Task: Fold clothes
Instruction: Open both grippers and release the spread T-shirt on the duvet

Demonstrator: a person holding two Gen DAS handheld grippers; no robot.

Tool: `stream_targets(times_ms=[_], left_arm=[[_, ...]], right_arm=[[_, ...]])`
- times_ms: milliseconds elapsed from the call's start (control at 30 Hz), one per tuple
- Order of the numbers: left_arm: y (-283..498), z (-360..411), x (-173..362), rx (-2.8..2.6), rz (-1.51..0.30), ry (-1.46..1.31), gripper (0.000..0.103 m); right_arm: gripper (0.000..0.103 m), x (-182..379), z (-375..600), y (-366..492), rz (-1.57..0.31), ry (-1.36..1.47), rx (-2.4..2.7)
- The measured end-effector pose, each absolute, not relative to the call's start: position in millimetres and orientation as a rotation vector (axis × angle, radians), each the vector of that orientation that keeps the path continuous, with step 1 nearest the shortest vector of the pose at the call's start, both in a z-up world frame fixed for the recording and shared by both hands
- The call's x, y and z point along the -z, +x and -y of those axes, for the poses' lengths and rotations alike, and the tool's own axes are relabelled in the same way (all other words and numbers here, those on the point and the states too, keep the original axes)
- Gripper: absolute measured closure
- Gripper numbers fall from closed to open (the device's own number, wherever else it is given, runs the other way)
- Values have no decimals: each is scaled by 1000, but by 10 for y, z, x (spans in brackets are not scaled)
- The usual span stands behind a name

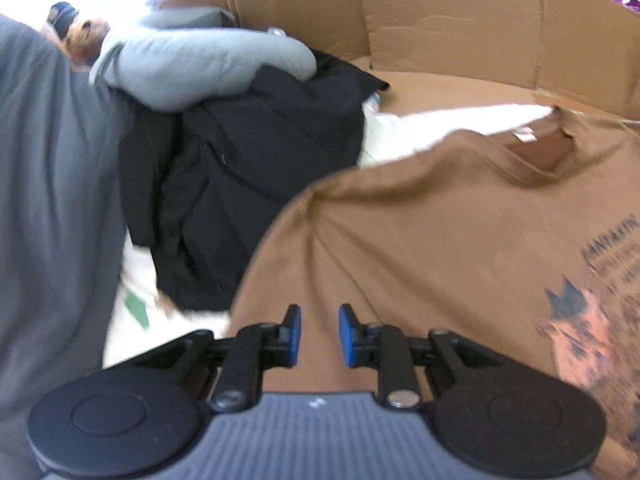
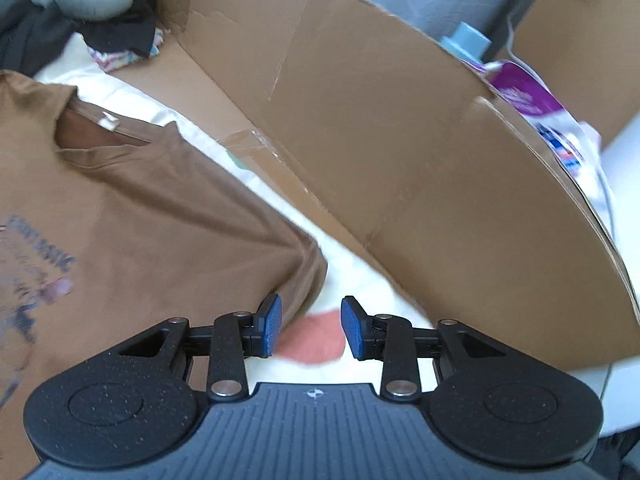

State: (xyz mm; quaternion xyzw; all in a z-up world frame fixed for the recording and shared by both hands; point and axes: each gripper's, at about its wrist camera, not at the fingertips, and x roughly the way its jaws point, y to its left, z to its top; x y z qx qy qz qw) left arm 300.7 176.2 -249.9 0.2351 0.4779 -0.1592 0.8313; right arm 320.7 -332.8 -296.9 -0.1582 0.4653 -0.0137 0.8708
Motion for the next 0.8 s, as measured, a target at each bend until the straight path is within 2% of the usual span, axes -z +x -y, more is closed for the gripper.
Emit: stream_targets(times_ms=[167, 333, 567, 667, 800], left_arm=[[2577, -1894, 2601, 364, -1107, 418, 80], [2244, -1925, 2769, 384, -1149, 347, 80], [2104, -1910, 2939, 386, -1181, 234, 78], [2100, -1892, 3004, 368, -1185, 211, 71], [2094, -1932, 3126, 334, -1225, 136, 71]], right_arm=[[63, 2828, 3354, 2714, -963, -243, 25], [64, 2954, 3316, 2365, -970, -191, 15], [63, 3231, 3202, 2071, -964, -118, 30], [63, 3330, 3144, 2005, -956, -100, 45], [63, 3419, 3079, 1961, -955, -78, 53]])
